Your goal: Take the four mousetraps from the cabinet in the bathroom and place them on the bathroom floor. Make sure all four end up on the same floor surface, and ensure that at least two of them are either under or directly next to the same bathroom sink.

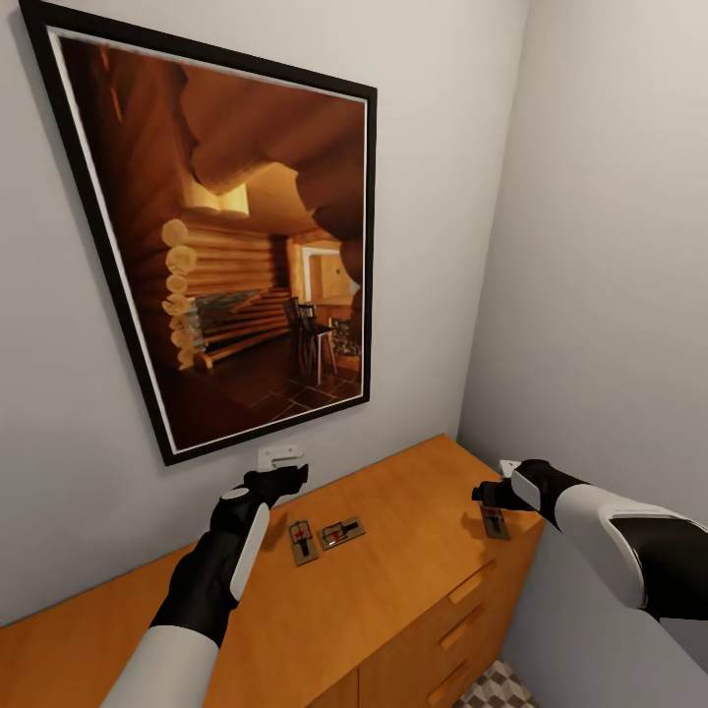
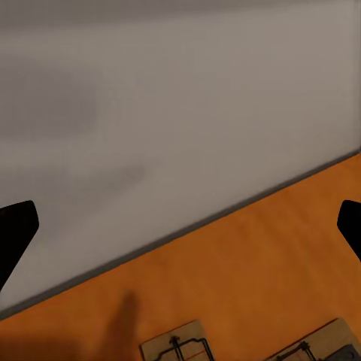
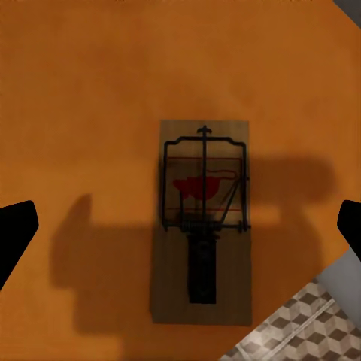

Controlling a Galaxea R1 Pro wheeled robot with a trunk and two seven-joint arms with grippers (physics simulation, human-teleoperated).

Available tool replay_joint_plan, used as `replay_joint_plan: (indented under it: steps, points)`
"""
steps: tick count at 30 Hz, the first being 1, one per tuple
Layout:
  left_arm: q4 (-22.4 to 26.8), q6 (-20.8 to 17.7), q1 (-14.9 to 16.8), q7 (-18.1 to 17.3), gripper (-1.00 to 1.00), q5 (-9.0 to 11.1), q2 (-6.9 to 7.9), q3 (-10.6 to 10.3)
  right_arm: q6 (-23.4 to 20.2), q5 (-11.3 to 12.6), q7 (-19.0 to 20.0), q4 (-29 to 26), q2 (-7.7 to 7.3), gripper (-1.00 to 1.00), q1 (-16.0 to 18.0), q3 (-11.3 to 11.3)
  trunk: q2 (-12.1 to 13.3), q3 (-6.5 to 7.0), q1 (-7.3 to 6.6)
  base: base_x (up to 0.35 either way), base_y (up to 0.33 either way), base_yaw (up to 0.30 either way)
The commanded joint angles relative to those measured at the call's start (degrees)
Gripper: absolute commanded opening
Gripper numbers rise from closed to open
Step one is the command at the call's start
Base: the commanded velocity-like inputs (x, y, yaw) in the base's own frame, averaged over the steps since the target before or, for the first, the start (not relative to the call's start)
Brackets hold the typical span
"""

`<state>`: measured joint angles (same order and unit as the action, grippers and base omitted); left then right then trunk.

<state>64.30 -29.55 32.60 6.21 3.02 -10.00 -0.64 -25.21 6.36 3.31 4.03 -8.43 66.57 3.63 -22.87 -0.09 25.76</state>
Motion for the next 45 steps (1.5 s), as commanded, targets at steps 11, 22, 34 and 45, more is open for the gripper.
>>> replay_joint_plan:
  steps: [11,22,34,45]
  points:
    - [0.0,-0.2,0.0,0.4,1.00,0.4,0.00,-0.1,-0.1,0.4,0.2,0.1,-0.01,1.00,0.1,0.4,0.0,-0.03,0.03,0.000,0.000,0.000]
    - [0.0,-0.2,0.0,0.4,1.00,0.3,0.00,-0.1,-0.1,0.3,0.2,0.1,-0.01,1.00,0.1,0.4,-3.3,-1.47,1.78,0.000,0.000,0.000]
    - [0.0,-0.2,0.0,0.4,1.00,0.3,0.00,-0.1,-0.1,0.3,0.1,0.0,-0.01,1.00,0.1,0.5,-8.1,-3.62,4.42,0.000,0.000,0.000]
    - [0.0,-0.3,0.0,0.4,1.00,0.3,0.00,-0.1,-0.2,0.4,-0.6,0.0,-0.04,1.00,0.1,0.4,-10.9,-4.88,5.96,0.000,0.000,0.000]
